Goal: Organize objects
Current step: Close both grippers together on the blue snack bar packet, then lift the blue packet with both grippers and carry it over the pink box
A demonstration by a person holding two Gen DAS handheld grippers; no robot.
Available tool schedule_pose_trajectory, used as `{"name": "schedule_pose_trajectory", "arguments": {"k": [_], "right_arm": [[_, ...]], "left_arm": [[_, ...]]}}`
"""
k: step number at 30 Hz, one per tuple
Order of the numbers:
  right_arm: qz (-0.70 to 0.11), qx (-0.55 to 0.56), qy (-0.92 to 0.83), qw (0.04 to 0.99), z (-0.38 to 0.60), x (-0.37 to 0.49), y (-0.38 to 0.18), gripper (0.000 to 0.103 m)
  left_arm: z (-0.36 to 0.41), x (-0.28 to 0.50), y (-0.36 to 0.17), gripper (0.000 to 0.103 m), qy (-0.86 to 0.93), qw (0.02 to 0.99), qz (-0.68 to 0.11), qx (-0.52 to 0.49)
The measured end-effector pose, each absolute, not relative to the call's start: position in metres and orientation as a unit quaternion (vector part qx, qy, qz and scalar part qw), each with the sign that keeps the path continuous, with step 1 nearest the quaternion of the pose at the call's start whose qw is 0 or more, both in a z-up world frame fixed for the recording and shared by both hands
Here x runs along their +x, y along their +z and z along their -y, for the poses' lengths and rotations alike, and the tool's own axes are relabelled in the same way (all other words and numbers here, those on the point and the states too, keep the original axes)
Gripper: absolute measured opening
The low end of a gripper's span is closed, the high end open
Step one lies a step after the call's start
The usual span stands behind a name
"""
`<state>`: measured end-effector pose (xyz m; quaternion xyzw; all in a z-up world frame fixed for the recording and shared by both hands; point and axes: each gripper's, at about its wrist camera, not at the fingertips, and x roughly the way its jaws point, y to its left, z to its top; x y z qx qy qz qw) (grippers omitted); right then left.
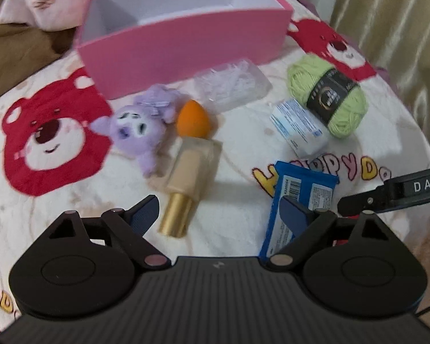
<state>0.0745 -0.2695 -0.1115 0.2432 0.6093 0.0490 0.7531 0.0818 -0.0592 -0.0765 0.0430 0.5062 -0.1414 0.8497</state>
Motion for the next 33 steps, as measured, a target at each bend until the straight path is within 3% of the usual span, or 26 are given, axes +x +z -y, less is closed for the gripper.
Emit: {"name": "schedule_pose_trajectory", "arguments": {"k": [1,5,8,13,15,19,21,33], "right_arm": [[-0.612,0.254,0.051,0.747,0.271,0.074,-0.116,0.087],[-0.617,0.287,0.041,0.732,0.273,0.071,-0.128,0.079],[-0.620,0.338,0.037,0.707,0.277,0.073,-0.142,0.066],[-0.628,0.308,0.045,0.713,0.257,0.074,-0.150,0.059],[-0.626,0.284,0.040,0.725,0.248,0.074,-0.149,0.058],[-0.615,0.276,0.048,0.737,0.243,0.075,-0.148,0.051],[-0.611,0.286,0.061,0.736,0.243,0.076,-0.149,0.035],[-0.553,0.252,0.124,0.784,0.230,0.075,-0.101,0.033]], "left_arm": [[0.062,0.084,-0.080,0.088,-0.147,0.846,-0.511,0.040],[0.072,0.084,-0.095,0.061,-0.179,0.826,-0.534,0.030],[0.074,0.080,-0.105,0.051,-0.205,0.814,-0.544,0.014],[0.073,0.081,-0.113,0.046,-0.245,0.805,-0.541,-0.015],[0.073,0.082,-0.121,0.035,-0.263,0.789,-0.554,-0.042],[0.076,0.080,-0.130,0.031,-0.264,0.793,-0.548,-0.043],[0.074,0.078,-0.130,0.030,-0.273,0.792,-0.543,-0.054],[0.056,0.071,-0.071,0.028,-0.291,0.820,-0.489,-0.056]]}}
